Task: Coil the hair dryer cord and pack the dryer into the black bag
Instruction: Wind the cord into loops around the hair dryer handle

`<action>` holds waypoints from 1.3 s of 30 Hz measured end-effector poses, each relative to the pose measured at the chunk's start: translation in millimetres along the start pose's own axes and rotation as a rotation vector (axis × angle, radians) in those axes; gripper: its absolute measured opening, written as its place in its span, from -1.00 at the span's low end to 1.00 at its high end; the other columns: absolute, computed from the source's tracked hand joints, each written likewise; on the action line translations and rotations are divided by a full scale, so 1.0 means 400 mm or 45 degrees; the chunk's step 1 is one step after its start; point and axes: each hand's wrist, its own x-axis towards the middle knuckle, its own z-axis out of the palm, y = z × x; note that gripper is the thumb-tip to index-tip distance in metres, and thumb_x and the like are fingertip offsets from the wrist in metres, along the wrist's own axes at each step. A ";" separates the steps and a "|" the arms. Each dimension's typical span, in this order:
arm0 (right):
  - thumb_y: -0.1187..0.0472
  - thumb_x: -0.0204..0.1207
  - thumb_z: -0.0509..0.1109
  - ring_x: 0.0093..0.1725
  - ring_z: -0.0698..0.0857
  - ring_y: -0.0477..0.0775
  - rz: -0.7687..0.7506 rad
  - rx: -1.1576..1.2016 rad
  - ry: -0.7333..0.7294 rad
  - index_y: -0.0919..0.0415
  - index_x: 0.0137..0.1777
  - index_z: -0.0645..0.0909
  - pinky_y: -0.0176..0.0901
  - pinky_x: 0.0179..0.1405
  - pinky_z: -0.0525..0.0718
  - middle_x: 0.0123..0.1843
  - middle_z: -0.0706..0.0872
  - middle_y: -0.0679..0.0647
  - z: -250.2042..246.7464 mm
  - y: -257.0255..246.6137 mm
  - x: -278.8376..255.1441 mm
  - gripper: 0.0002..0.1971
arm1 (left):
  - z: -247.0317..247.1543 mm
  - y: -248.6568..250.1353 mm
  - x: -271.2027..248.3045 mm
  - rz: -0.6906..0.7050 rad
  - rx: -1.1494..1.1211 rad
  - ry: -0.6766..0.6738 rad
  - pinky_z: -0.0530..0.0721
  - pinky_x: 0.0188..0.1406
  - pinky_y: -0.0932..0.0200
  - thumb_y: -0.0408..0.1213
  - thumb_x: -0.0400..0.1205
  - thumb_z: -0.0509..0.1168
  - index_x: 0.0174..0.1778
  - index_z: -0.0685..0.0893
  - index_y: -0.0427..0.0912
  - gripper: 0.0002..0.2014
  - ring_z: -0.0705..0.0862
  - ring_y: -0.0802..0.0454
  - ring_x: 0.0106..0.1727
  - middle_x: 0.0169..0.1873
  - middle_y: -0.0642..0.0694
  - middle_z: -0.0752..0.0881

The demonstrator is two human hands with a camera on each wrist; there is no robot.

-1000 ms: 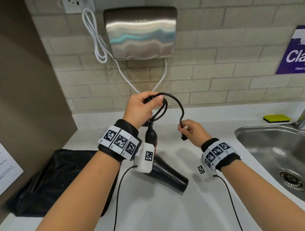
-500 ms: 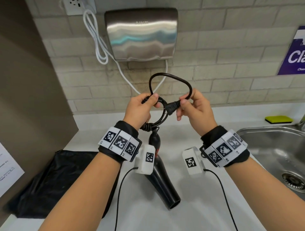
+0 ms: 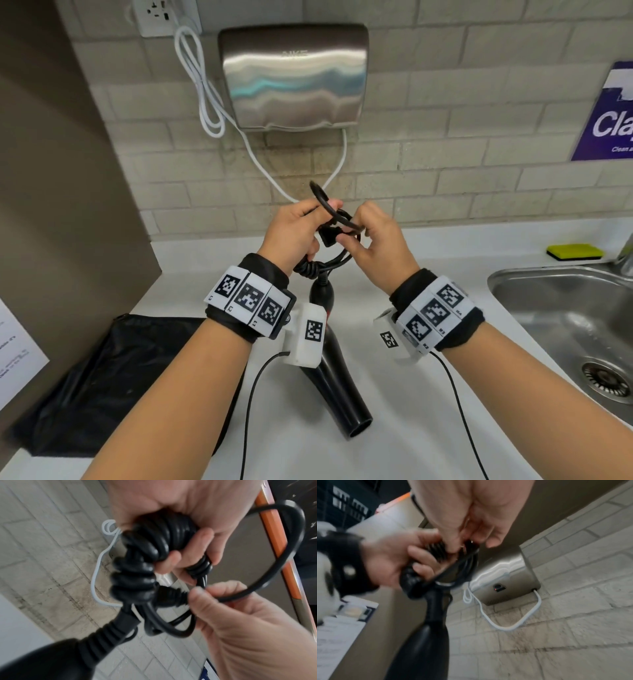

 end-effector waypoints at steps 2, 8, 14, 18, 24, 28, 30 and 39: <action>0.52 0.33 0.36 -0.17 0.41 -0.32 0.031 0.025 0.110 0.27 -0.14 0.39 -0.47 -0.22 0.41 -0.16 0.37 0.04 0.020 0.012 0.003 -0.76 | 0.009 0.005 -0.006 -0.010 0.001 -0.094 0.34 -0.72 0.31 -0.26 0.67 0.22 -0.04 0.72 -0.12 -0.84 0.32 0.14 -0.72 -0.26 -0.11 0.69; 0.47 0.47 0.25 -0.36 0.58 -0.31 0.309 0.326 -0.188 0.05 0.15 0.34 -0.48 -0.31 0.49 -0.24 0.59 -0.12 0.026 0.036 0.006 -0.64 | 0.008 0.014 -0.009 -0.036 -0.019 -0.199 0.32 -0.74 0.30 -0.23 0.68 0.20 0.08 0.70 -0.12 -0.81 0.31 0.16 -0.74 -0.32 -0.09 0.66; 0.07 0.54 0.16 -0.56 0.43 -0.18 0.422 0.018 -0.254 0.19 -0.23 0.60 -0.30 -0.43 0.34 -0.56 0.39 -0.11 -0.027 0.146 -0.080 -0.73 | -0.051 -0.002 -0.007 -0.162 -0.255 -0.044 0.35 -0.72 0.35 -0.19 0.73 0.09 -0.12 0.69 0.05 -0.73 0.24 0.19 -0.73 -0.35 -0.05 0.67; 0.27 0.64 0.14 -0.41 0.46 -0.01 0.594 -0.092 -0.402 0.18 -0.12 0.63 -0.19 -0.31 0.42 -0.46 0.47 -0.02 -0.024 0.178 -0.097 -0.77 | -0.042 -0.011 -0.015 -0.138 -0.205 -0.004 0.31 -0.73 0.34 -0.20 0.70 0.16 -0.23 0.66 -0.06 -0.76 0.25 0.20 -0.76 -0.44 -0.02 0.68; 0.46 0.60 0.10 -0.29 0.49 -0.18 0.467 0.049 -0.499 0.18 0.28 0.55 -0.60 -0.30 0.43 -0.21 0.58 -0.01 -0.016 0.116 -0.043 -0.64 | -0.021 0.011 -0.021 -0.077 -0.147 -0.023 0.24 -0.75 0.37 -0.39 0.63 0.26 -0.19 0.64 -0.17 -0.89 0.38 0.26 -0.77 -0.34 -0.15 0.61; 0.28 0.60 0.26 -0.11 0.68 -0.15 0.461 0.262 -0.547 0.16 0.12 0.67 -0.36 -0.06 0.63 -0.02 0.72 0.16 -0.008 0.071 -0.024 -0.81 | -0.023 0.011 -0.019 -0.053 -0.066 -0.033 0.25 -0.74 0.36 -0.41 0.59 0.30 -0.21 0.68 -0.12 -0.87 0.24 0.19 -0.76 -0.38 -0.10 0.67; 0.29 0.57 0.30 -0.21 0.65 -0.13 0.470 0.223 -0.457 0.12 -0.10 0.68 -0.17 -0.09 0.59 -0.21 0.71 0.08 -0.010 0.070 -0.015 -0.86 | -0.023 0.014 -0.022 -0.057 -0.047 -0.039 0.24 -0.74 0.35 -0.42 0.58 0.32 -0.24 0.67 -0.11 -0.86 0.23 0.18 -0.77 -0.40 -0.10 0.66; 0.25 0.53 0.26 -0.37 0.45 -0.13 0.394 0.160 0.098 0.12 -0.21 0.55 -0.09 -0.22 0.45 -0.41 0.51 -0.13 -0.058 0.028 0.040 -0.89 | -0.020 0.040 -0.027 -0.122 0.305 -0.188 0.32 -0.63 0.30 -0.25 0.58 0.34 -0.11 0.63 0.02 -0.94 0.30 0.16 -0.70 -0.34 0.02 0.70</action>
